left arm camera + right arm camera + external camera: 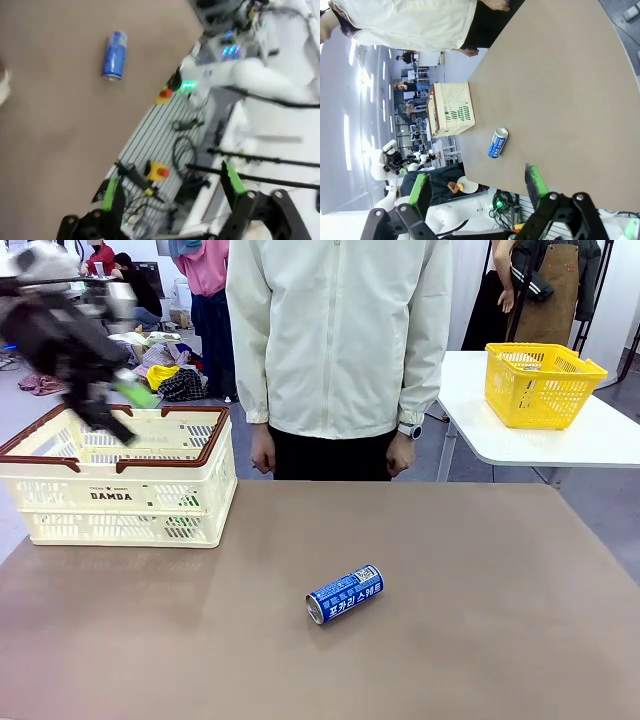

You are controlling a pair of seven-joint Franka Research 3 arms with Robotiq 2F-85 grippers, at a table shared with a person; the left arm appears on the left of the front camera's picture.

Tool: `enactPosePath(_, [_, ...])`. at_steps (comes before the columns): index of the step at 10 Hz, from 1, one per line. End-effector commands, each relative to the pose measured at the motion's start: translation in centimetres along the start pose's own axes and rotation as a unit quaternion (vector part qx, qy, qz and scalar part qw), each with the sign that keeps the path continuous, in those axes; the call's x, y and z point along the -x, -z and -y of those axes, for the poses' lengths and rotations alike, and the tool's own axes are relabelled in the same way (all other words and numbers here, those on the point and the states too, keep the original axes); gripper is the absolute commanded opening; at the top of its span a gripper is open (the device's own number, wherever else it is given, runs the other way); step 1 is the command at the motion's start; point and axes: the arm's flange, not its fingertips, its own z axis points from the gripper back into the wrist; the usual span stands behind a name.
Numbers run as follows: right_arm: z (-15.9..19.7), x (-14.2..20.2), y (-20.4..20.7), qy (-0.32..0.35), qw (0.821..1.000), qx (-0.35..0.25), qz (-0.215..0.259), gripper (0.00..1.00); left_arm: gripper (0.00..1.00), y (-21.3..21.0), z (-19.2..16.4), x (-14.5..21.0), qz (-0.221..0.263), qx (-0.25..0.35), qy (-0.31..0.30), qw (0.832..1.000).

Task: Place the drinks into the Shopping basket.
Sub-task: Pick up one drink and place it into the Shopping basket.

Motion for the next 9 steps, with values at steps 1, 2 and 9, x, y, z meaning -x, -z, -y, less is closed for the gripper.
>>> enactPosePath(1, [0.0, 0.0, -0.1, -0.009, 1.000, -0.004, 0.001, 1.00, 1.00, 6.1, 2.2, -5.1, -0.091, -0.107, 0.066, 0.988])
enactPosePath(2, [0.0, 0.0, -0.1, -0.009, 1.000, -0.004, 0.001, 1.00, 1.00, 11.9, 5.2, -7.0, -0.112, -0.171, 0.109, 0.973])
enactPosePath(9, [0.0, 0.0, -0.1, -0.009, 1.000, -0.004, 0.001, 1.00, 1.00, 28.4, 6.6, -10.5, -0.094, -0.351, -0.030, 0.931])
